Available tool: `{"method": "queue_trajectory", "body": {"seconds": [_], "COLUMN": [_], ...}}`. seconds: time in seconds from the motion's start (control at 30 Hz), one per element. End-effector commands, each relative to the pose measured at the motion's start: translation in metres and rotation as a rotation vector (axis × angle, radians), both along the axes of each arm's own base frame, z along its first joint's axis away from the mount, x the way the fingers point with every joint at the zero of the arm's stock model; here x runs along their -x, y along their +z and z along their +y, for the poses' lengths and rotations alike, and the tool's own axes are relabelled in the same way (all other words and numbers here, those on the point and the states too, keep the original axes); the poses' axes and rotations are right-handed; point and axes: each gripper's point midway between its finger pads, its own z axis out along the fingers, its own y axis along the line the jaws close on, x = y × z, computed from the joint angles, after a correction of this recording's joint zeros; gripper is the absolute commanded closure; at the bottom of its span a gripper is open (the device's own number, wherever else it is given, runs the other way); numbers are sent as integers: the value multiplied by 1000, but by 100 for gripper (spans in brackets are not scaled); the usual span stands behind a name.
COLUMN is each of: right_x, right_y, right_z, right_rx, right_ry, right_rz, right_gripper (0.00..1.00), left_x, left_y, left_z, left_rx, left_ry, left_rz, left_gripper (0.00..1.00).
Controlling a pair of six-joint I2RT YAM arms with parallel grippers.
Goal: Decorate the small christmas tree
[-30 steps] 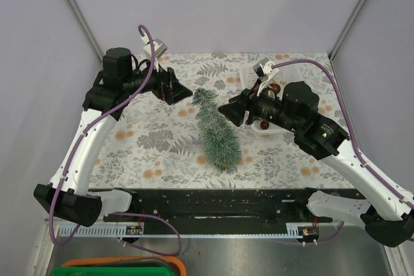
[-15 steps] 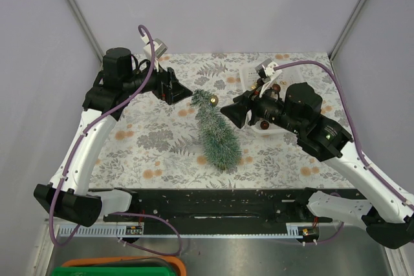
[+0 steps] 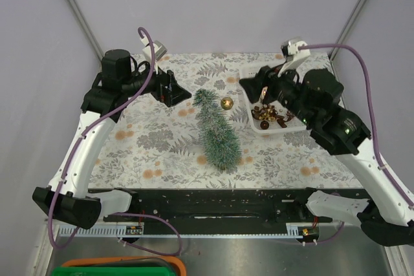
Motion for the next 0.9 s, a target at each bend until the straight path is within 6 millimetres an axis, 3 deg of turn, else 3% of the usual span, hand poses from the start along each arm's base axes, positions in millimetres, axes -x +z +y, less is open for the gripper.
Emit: {"method": "queue_trajectory", "body": {"seconds": [0.0, 0.07, 0.1, 0.23, 0.37, 0.47, 0.6, 0.87], "right_x": [-71, -109, -120, -173, -200, -211, -225, -248], "right_y": [-28, -53, -66, -147, -236, -281, -310, -337], "right_z": [-51, -88, -94, -156, -195, -209, -222, -257], "right_rx": [56, 16, 11, 127, 272, 329, 400, 382], "right_ry": [-329, -459, -489, -771, -936, -1002, -1069, -1138], "right_rz": [158, 256, 293, 446, 630, 732, 776, 834], "right_gripper": [36, 37, 37, 36, 34, 36, 38, 43], "left_x": [5, 5, 5, 5, 3, 3, 1, -1], "left_y": [6, 4, 4, 1, -4, -6, -11, -13], "left_z": [7, 9, 9, 12, 16, 19, 22, 28], "left_rx": [-26, -33, -35, -43, -76, -87, -99, -104], "left_ry": [16, 28, 31, 46, 60, 65, 73, 75], "left_rz": [-64, -60, -60, -54, -64, -62, -52, -53], "left_gripper": [1, 1, 1, 1, 1, 1, 1, 1]}}
